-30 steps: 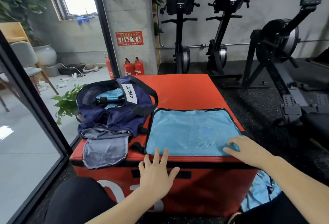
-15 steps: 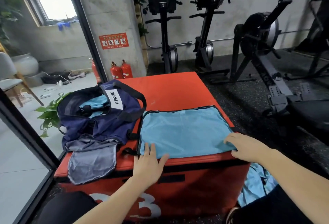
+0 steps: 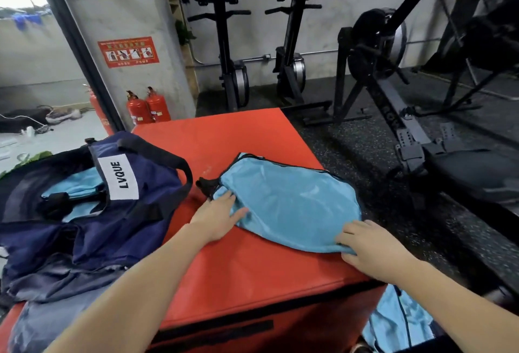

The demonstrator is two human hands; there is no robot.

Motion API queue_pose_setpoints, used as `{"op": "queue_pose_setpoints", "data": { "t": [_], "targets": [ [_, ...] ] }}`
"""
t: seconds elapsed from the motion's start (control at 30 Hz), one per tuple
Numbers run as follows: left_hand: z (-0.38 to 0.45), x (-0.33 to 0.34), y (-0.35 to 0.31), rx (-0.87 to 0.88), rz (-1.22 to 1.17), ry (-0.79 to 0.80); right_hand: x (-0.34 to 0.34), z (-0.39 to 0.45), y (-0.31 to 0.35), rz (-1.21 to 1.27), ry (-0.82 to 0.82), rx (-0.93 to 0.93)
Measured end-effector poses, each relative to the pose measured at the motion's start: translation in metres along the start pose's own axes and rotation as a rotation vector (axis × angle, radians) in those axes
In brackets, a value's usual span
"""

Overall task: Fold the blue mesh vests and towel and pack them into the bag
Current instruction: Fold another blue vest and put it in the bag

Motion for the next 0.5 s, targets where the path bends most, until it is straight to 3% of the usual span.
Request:
{"op": "queue_pose_setpoints", "data": {
  "t": [0.27, 0.37, 0.5],
  "targets": [
    [0.118, 0.009, 0.037, 0.098, -0.018, -0.022, 0.020, 0.031, 0.042, 0.114, -0.069, 0.018],
    [0.126, 0.014, 0.051, -0.024, -0.074, -0.029, 0.025, 0.042, 0.060, 0.123, -0.033, 0.016],
    [0.096, 0.006, 0.056, -0.165, 0.063, -0.081, 0.023, 0.059, 0.084, 0.109, 0.110, 0.033]
  ]
}}
Point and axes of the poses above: each hand's wrist, its own z-axis towards the middle knuckle, its own x-axis out of the palm, y = z × x, the point moved 2 cm from there along z, towards the middle knuckle, and after that the axes turned 14 degrees about -y, right-handed, at the moved point
